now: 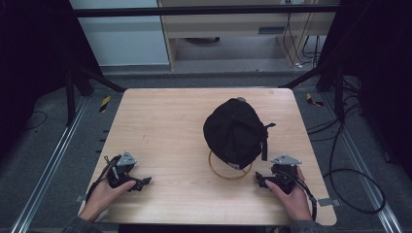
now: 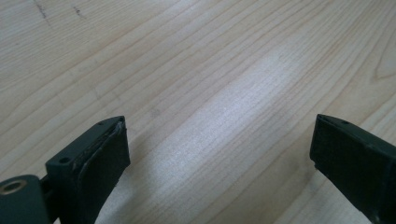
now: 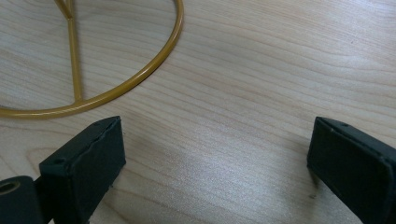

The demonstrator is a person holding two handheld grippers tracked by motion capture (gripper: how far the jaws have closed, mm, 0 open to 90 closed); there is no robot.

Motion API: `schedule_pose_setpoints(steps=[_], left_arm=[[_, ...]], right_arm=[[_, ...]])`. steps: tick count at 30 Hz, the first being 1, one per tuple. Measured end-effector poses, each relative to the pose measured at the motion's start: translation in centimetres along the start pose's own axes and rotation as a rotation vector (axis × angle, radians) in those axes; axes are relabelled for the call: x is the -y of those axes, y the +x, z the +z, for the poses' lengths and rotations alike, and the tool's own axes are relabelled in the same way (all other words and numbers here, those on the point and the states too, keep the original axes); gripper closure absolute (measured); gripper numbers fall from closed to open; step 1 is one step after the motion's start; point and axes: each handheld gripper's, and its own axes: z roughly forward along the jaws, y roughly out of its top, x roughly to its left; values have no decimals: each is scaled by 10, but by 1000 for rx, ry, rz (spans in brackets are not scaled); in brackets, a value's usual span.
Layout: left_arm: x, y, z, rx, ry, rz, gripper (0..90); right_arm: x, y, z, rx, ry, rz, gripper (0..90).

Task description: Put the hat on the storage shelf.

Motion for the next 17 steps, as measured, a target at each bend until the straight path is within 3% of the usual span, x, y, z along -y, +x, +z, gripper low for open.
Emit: schedule_pose_setpoints(steps=[5,10,12,17], left_arm=[[1,3,8,4,3,-5,39],[2,4,12,-7,-25,8,17],[6,8,14,11,-59,21,0],[8,11,12,15,-60,21,0]], right_arm=[[0,0,0,0,0,0,43],[0,0,0,1,0,0,43],[0,0,0,0,0,0,43],[0,0,0,0,0,0,43]])
